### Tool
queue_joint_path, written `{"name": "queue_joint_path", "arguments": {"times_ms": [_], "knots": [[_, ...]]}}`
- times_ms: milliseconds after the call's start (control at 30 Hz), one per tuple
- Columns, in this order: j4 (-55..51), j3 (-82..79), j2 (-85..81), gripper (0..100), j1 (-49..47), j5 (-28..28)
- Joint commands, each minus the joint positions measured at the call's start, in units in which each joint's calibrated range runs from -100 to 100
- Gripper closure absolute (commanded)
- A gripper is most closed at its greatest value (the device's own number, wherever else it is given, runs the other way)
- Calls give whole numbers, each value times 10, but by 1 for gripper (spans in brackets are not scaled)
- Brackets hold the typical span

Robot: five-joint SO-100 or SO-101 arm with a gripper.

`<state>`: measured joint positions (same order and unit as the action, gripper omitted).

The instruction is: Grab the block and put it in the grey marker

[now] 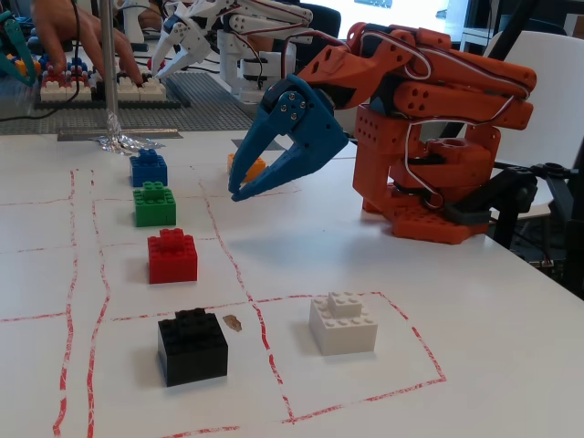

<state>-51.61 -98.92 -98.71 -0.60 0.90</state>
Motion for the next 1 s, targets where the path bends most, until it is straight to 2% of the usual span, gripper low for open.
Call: {"name": "queue_joint_path", "arguments": {"times_ms": [0,333,633,800,967], "knots": [[3,-8,-9,100,6,-3],[3,-8,-9,100,6,0],[3,-5,-2,100,10,-20],[6,63,78,100,28,-21],[6,180,235,100,53,-17]]}}
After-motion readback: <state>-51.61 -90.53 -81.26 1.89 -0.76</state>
